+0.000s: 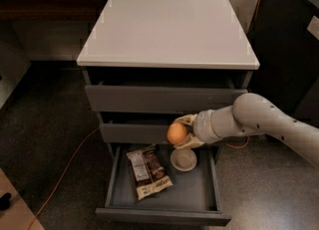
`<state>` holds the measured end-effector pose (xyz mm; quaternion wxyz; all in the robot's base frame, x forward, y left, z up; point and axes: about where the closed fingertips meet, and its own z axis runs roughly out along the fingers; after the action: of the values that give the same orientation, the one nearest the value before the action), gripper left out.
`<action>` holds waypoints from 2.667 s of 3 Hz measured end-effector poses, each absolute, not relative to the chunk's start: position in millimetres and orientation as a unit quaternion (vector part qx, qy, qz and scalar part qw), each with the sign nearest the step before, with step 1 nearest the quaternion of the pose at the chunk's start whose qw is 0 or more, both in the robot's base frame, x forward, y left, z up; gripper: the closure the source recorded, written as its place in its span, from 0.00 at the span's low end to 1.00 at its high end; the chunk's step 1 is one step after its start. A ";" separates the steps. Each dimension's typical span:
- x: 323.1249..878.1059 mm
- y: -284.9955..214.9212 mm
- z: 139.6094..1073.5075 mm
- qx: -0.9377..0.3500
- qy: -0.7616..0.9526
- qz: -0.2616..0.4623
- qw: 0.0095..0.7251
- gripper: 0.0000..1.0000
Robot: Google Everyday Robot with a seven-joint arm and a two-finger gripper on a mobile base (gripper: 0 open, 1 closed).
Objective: Pick orange from bottom drawer and place on counter
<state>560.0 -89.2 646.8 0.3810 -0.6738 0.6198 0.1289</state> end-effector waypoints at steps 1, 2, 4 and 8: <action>558.1 -86.0 675.5 -0.685 0.608 0.112 0.385 1.00; 558.9 -81.1 704.4 -0.700 0.594 0.092 0.385 1.00; 582.3 -75.2 758.9 -0.735 0.564 0.072 0.369 1.00; 636.9 -55.6 890.9 -0.774 0.496 0.050 0.391 1.00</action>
Offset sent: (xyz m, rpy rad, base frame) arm 0.0009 0.0103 0.0966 -0.0968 -0.1352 0.0589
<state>636.9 -55.6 890.9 0.3905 -0.7740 0.4960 0.0498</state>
